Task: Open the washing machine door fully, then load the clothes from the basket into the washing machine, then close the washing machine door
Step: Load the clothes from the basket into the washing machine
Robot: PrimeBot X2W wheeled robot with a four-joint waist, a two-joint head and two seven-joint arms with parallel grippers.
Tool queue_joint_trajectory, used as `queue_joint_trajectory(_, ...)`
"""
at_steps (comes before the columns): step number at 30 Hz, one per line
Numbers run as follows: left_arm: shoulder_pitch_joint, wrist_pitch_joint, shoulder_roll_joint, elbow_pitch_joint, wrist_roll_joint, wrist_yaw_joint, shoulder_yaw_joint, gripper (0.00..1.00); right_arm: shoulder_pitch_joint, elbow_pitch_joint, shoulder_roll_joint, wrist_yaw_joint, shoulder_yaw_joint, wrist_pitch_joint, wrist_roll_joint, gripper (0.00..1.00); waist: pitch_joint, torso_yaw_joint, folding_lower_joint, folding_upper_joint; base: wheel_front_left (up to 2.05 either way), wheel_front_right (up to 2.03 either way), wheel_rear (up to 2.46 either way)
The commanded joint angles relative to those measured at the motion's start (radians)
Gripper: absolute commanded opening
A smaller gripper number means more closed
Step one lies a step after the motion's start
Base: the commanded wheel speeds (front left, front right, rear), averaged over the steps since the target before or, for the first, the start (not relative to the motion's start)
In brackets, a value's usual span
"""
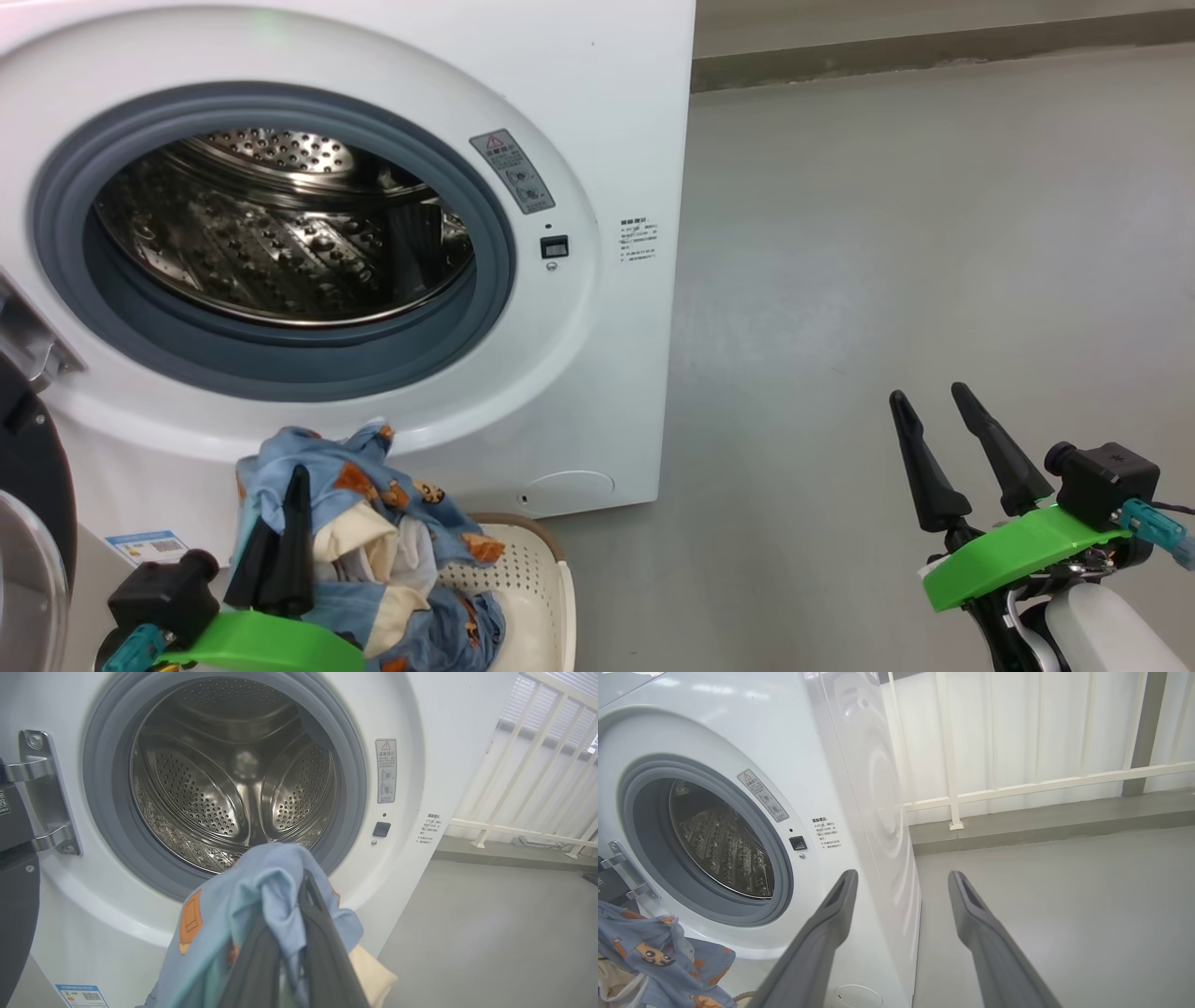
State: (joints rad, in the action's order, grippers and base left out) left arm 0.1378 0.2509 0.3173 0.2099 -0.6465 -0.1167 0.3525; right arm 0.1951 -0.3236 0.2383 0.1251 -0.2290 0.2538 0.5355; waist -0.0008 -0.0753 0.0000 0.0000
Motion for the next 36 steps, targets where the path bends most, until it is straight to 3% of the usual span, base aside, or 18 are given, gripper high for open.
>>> queue_joint_trajectory(1, 0.024, 0.011, 0.012, -0.030, 0.010, -0.004, -0.043, 0.00, 0.008, 0.022, 0.017, 0.006, -0.025, 0.008, 0.004, 1.00, -0.001, 0.000, 0.0000, 0.0000, 0.00, 0.00, 0.00)
queue_joint_trajectory(14, 0.081, 0.011, 0.003, -0.039, 0.053, -0.014, -0.073, 0.00, 0.010, 0.018, 0.025, 0.006, -0.040, 0.008, 0.010, 1.00, 0.001, 0.008, 0.0000, 0.0000, 0.00, 0.00, 0.00)
queue_joint_trajectory(25, 0.299, 0.003, 0.038, -0.048, 0.077, -0.005, -0.101, 0.00, 0.037, 0.032, 0.023, 0.006, -0.044, 0.008, 0.002, 1.00, 0.084, -0.003, 0.0000, 0.0000, 0.00, 0.00, 0.00)
queue_joint_trajectory(36, 0.547, -0.008, 0.038, 0.221, 0.064, 0.044, -0.110, 0.00, 0.103, 0.064, -0.009, 0.006, -0.040, 0.008, -0.028, 1.00, 0.284, -0.063, 0.0000, 0.0000, 0.00, 0.00, 0.00)
